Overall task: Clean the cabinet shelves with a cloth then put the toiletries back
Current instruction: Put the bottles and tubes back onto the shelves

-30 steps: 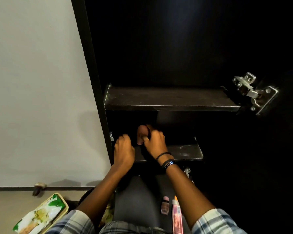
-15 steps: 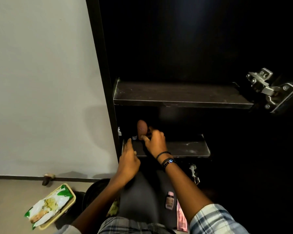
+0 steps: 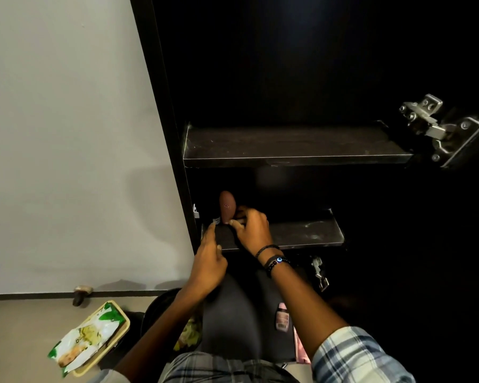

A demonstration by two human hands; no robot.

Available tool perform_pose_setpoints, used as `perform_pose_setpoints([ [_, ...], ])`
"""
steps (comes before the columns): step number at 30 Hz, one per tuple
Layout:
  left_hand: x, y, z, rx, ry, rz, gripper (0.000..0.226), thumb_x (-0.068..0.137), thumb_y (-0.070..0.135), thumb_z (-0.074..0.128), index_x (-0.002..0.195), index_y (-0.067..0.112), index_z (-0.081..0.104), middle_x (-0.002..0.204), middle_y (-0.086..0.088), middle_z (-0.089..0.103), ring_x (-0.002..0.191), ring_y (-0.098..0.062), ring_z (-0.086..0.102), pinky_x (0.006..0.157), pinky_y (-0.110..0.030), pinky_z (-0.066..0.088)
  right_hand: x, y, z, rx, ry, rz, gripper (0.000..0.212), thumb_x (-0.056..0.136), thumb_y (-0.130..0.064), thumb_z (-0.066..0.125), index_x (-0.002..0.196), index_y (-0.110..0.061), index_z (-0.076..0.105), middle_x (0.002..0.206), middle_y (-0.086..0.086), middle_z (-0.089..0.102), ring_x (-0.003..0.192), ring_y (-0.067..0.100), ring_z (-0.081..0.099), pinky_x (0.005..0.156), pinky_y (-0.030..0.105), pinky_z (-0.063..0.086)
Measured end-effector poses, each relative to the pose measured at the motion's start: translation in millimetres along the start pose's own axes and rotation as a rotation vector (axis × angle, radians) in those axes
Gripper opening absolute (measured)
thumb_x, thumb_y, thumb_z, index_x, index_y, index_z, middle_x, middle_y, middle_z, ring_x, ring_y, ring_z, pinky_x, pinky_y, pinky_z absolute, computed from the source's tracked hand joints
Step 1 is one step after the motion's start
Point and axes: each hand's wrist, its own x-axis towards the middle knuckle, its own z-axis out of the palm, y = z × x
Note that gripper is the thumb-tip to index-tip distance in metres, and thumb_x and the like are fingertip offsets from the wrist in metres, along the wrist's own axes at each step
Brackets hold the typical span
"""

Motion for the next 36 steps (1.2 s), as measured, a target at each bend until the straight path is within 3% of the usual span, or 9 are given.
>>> perform_pose_setpoints([
  [3, -6.3, -0.3, 0.8, -0.015, 0.005, 0.029, 0.057, 0.094, 0.000, 0.041, 0.147, 0.009, 0.021, 0.152, -0.010, 0.030, 0.138, -0.026, 0.032, 0.111, -0.027, 0.024, -7.3, 6.4, -1.9, 0.018, 0.032, -0.011, 0.040, 0.085, -0.014, 0.068, 0.123, -0.006, 0.058, 0.104, 0.011, 0.068, 0.091, 0.020, 0.066, 0.084, 0.031, 0.054],
  [6, -17.6, -2.5, 6.0, -0.020, 0.033, 0.085, 0.055, 0.092, 0.002, 0.044, 0.144, 0.009, 0.028, 0.149, -0.010, 0.035, 0.137, -0.024, 0.034, 0.112, -0.030, 0.026, -22.7, 14.3, -5.5, 0.037, 0.068, -0.034, 0.041, 0.085, -0.009, 0.066, 0.125, -0.009, 0.055, 0.111, 0.009, 0.062, 0.090, 0.012, 0.060, 0.082, 0.020, 0.050],
  [9, -28.2, -7.7, 15.8, 0.004, 0.064, 0.174, 0.045, 0.090, 0.012, 0.045, 0.135, 0.008, 0.042, 0.134, -0.012, 0.047, 0.124, -0.026, 0.044, 0.105, -0.037, 0.037, -46.6, 27.3, -10.5, 0.042, 0.108, -0.066, 0.043, 0.087, -0.008, 0.064, 0.129, -0.010, 0.051, 0.120, 0.008, 0.056, 0.101, 0.012, 0.057, 0.091, 0.026, 0.052],
  [15, -44.1, -24.1, 50.1, 0.065, -0.146, 0.160, 0.056, 0.081, 0.038, 0.042, 0.127, 0.006, 0.049, 0.123, -0.014, 0.052, 0.111, -0.029, 0.051, 0.097, -0.042, 0.044, -110.2, 71.2, -19.3, -0.138, 0.181, -0.059, 0.047, 0.092, -0.009, 0.054, 0.137, -0.009, 0.043, 0.149, 0.007, 0.036, 0.136, 0.016, 0.036, 0.111, 0.026, 0.034],
  [20, -50.1, -47.7, 85.8, 0.068, -0.339, 0.166, 0.083, 0.083, 0.069, 0.033, 0.120, -0.002, 0.053, 0.116, -0.020, 0.056, 0.104, -0.035, 0.058, 0.091, -0.042, 0.048, -156.7, 129.8, -26.1, -0.240, 0.150, 0.204, 0.055, 0.088, -0.004, 0.055, 0.141, -0.010, 0.040, 0.150, 0.009, 0.035, 0.140, 0.022, 0.033, 0.117, 0.034, 0.028],
  [25, -56.4, -46.1, 117.1, 0.194, -0.525, 0.131, 0.065, 0.080, 0.043, 0.045, 0.127, -0.002, 0.051, 0.127, -0.025, 0.054, 0.117, -0.039, 0.053, 0.102, -0.041, 0.042, -189.0, 166.5, -39.7, -0.186, 0.232, 0.471, 0.046, 0.083, -0.002, 0.057, 0.127, -0.012, 0.048, 0.136, 0.008, 0.048, 0.125, 0.027, 0.049, 0.102, 0.027, 0.039],
  [28, -54.2, -41.4, 137.6, 0.310, -0.607, 0.116, 0.053, 0.090, 0.023, 0.054, 0.137, 0.004, 0.040, 0.138, -0.017, 0.047, 0.128, -0.032, 0.045, 0.105, -0.029, 0.030, -196.1, 180.3, -45.0, -0.229, 0.184, 0.518, 0.056, 0.076, 0.003, 0.063, 0.129, -0.006, 0.049, 0.139, 0.012, 0.045, 0.127, 0.030, 0.046, 0.107, 0.033, 0.036],
  [33, -44.5, -51.8, 179.9, 0.327, -0.679, 0.093, 0.046, 0.086, 0.024, 0.059, 0.130, 0.013, 0.049, 0.126, -0.012, 0.057, 0.116, -0.031, 0.054, 0.096, -0.034, 0.041, -194.3, 208.1, -37.5, -0.235, 0.105, 0.547, 0.057, 0.076, 0.000, 0.065, 0.130, -0.007, 0.049, 0.138, 0.013, 0.045, 0.123, 0.034, 0.049, 0.104, 0.041, 0.041],
  [36, -40.5, -58.9, 197.9, 0.388, -0.703, 0.101, 0.054, 0.088, 0.025, 0.058, 0.137, 0.014, 0.040, 0.133, -0.012, 0.052, 0.121, -0.030, 0.051, 0.101, -0.035, 0.038, -189.3, 215.6, -33.9, -0.191, 0.101, 0.570, 0.049, 0.079, -0.002, 0.064, 0.126, -0.007, 0.052, 0.133, 0.014, 0.050, 0.116, 0.035, 0.053, 0.098, 0.042, 0.044],
])
